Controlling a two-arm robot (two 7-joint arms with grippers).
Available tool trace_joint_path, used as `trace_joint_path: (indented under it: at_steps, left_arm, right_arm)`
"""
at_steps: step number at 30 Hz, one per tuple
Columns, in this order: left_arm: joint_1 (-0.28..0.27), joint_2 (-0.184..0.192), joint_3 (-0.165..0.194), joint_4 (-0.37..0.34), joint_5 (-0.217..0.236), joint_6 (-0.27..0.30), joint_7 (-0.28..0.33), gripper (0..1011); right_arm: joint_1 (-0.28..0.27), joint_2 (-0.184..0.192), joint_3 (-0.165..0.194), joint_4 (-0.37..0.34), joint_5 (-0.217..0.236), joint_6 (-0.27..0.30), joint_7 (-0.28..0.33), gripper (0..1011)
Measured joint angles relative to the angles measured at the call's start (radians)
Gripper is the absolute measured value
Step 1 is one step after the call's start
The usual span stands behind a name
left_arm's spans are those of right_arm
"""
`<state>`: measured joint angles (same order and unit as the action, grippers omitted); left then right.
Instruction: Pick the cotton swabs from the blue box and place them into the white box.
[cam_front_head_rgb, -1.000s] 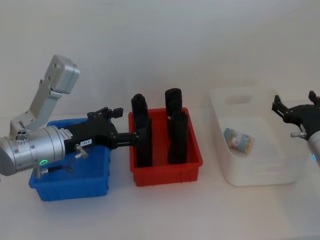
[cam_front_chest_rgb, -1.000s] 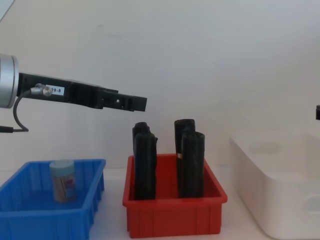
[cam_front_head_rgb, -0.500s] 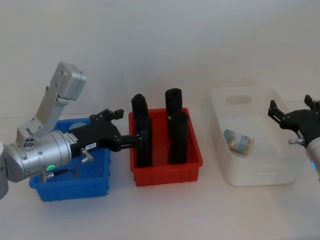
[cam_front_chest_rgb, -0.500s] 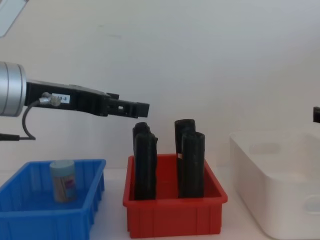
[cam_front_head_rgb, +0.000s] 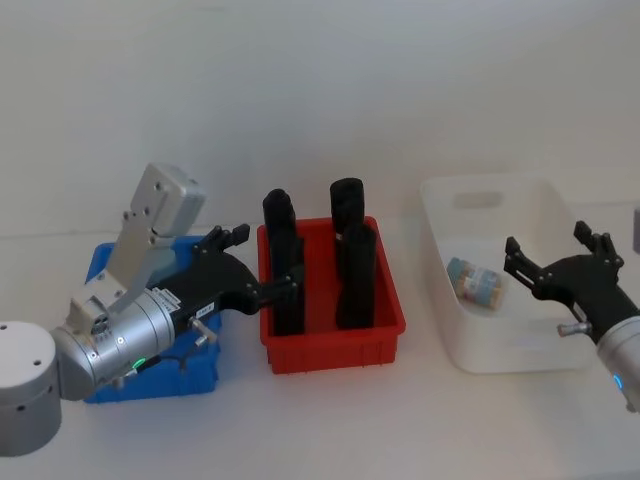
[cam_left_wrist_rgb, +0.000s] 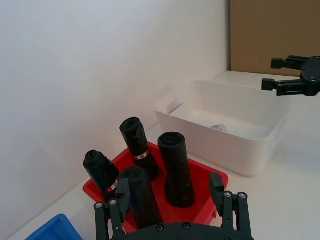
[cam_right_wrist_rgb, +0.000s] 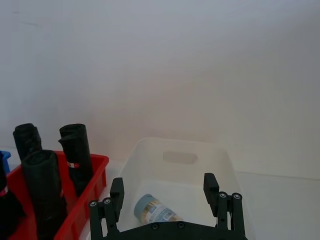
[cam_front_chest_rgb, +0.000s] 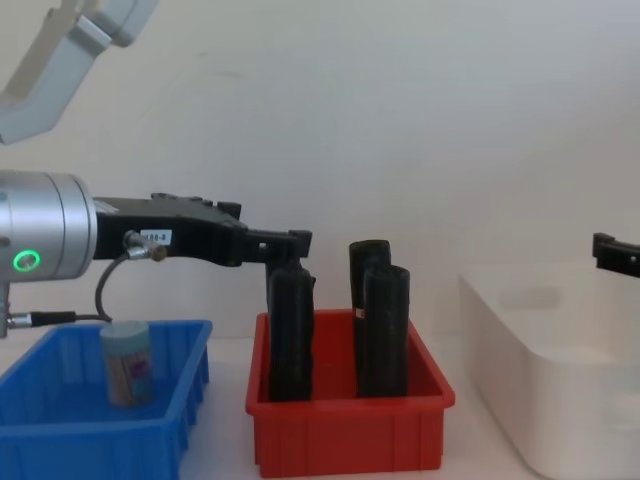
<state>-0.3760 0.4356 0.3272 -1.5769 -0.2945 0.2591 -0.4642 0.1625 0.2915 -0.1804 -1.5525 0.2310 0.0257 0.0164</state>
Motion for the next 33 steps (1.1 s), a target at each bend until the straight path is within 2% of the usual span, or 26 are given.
trace_joint_path:
  at_steps: [17, 23, 33]
  left_arm:
    - [0.068, -0.027, 0.062, -0.025, 0.046, -0.119, 0.221, 1004]
    - [0.093, -0.036, 0.084, -0.034, 0.063, -0.162, 0.300, 1004]
    - [0.129, -0.050, 0.117, -0.047, 0.088, -0.226, 0.419, 1004]
  right_arm:
    - [-0.152, 0.040, -0.040, -0.184, 0.049, 0.007, 0.043, 1001]
    - [-0.175, 0.046, -0.046, -0.211, 0.056, 0.008, 0.050, 1002]
    - [-0.177, 0.046, -0.046, -0.215, 0.057, 0.008, 0.050, 1001]
